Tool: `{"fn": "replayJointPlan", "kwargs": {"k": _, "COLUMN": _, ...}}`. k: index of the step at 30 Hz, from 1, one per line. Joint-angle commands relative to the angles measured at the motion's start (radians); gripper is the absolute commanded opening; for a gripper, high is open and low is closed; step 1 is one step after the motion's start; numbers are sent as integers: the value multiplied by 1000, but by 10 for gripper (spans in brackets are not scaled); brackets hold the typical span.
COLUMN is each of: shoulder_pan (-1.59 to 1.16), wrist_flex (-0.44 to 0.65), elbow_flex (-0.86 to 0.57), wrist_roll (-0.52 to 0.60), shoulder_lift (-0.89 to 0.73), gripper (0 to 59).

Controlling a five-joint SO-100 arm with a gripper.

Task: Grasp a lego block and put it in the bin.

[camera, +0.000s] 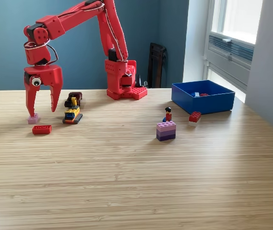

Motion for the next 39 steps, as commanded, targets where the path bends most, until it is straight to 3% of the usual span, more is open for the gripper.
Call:
{"fn": "replayJointPlan", "kwargs": {"k": 1, "shoulder_pan": 17, "wrist_flex": 44, "elbow_flex": -115, "wrist_roll": -23, "shoulder_lift": 23, "gripper": 226}}
{"fn": "replayJointPlan", "kwargs": {"k": 8, "shoulder_pan": 69, "wrist_flex": 40, "elbow_flex": -141, "wrist_roll": -69, "shoulder_lift": 17, "gripper": 220}}
{"fn": "replayJointPlan", "kwargs": {"k": 14, "shoulder_pan": 67, "wrist_flex": -21, "elbow_flex": -77, "wrist_roll": -63, "shoulder_lift": 15, "gripper": 215}}
{"fn": "replayJointPlan", "kwargs": {"k": 20, "shoulder_pan": 58, "wrist_flex": -23, "elbow_flex": -95, "wrist_roll": -63, "shoulder_lift": -43, "gripper": 278}}
{"fn": "replayJointPlan", "kwargs": {"k": 26, "shoulder_pan": 64, "wrist_flex": 9, "elbow_flex": -175, "wrist_roll": -48, "shoulder_lift": -137, "gripper": 279}}
{"fn": "replayJointPlan", "kwargs": {"k": 30, "shoulder_pan": 64, "wrist_flex": 63, "elbow_flex": -252, "wrist_roll": -49, "shoulder_lift": -196, "gripper": 236}}
{"fn": "replayJointPlan", "kwargs": {"k": 33, "shoulder_pan": 64, "wrist_flex": 115, "elbow_flex": -322, "wrist_roll": -71, "shoulder_lift": -250, "gripper": 150}}
{"fn": "replayJointPlan", "kwargs": {"k": 39, "shoulder_pan": 63, "wrist_flex": 164, "elbow_flex": -399, "wrist_roll": -83, "shoulder_lift": -316, "gripper": 78}}
